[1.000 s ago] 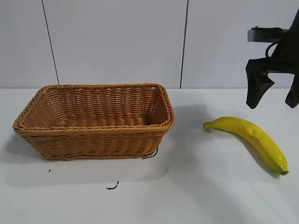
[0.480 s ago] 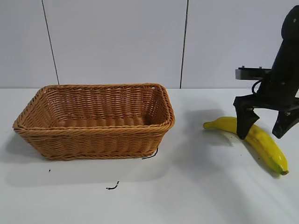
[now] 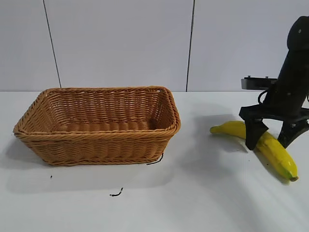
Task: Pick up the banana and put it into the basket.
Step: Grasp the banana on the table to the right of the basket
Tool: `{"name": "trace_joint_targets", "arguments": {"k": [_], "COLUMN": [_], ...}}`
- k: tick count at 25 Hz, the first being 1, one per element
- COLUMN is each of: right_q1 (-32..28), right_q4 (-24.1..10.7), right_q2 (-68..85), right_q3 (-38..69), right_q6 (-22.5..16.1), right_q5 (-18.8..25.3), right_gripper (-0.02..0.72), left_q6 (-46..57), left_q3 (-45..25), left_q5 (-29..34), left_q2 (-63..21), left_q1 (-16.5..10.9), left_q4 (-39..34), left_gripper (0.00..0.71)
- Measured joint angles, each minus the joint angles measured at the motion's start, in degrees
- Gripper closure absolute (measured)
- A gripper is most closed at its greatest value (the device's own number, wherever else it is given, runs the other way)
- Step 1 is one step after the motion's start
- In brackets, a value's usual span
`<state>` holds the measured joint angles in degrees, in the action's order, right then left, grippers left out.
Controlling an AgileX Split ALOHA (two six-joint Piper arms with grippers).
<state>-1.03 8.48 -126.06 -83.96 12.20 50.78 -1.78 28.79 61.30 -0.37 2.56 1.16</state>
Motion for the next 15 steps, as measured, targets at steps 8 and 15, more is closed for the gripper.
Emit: {"name": "trace_joint_targets", "arguments": {"k": [8, 15], "right_q1": [0.1, 0.1], "right_q4": [0.1, 0.1], "right_q2": [0.3, 7.3], "right_q3": [0.0, 0.0], "right_q6": [-0.3, -0.3], "right_q5": [2.7, 2.7], "right_gripper": [0.412, 0.412], "left_q6": [0.0, 0.0], "left_q3": [0.0, 0.0], "left_q5": [0.0, 0.0], "left_q2": [0.0, 0.0], "left_q1": [0.0, 0.0], "left_q4": [0.0, 0.0], "left_gripper": [0.075, 0.075]}}
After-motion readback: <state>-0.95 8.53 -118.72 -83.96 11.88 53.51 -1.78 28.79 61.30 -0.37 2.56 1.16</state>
